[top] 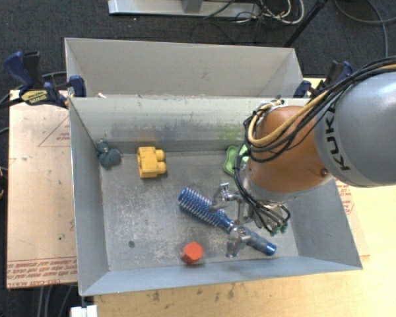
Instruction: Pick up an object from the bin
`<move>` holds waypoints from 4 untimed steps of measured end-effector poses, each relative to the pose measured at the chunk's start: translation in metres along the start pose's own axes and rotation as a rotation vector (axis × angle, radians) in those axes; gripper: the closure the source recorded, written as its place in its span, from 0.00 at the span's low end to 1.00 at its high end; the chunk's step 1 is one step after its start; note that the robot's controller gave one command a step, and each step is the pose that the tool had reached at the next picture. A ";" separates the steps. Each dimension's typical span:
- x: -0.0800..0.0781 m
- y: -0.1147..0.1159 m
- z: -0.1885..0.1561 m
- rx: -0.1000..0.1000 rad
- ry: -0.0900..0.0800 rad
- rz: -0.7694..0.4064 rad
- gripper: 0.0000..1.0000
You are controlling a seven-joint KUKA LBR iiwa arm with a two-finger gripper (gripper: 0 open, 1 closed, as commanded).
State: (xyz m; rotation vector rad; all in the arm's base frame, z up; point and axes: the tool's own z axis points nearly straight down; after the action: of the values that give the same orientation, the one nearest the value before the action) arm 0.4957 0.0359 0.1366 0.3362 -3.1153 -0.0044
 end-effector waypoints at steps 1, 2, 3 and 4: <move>-0.002 -0.002 -0.003 0.002 -0.007 0.002 1.00; -0.002 -0.002 -0.003 0.002 -0.007 0.002 0.00; -0.038 -0.030 0.064 0.000 -0.013 0.114 0.00; -0.039 -0.030 0.059 0.002 -0.019 0.113 1.00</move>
Offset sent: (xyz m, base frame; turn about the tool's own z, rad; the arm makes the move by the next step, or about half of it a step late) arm 0.0000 0.0000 0.0000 0.0000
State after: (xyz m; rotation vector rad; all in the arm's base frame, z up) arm 0.5398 0.0152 0.0768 0.1607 -3.1485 -0.0043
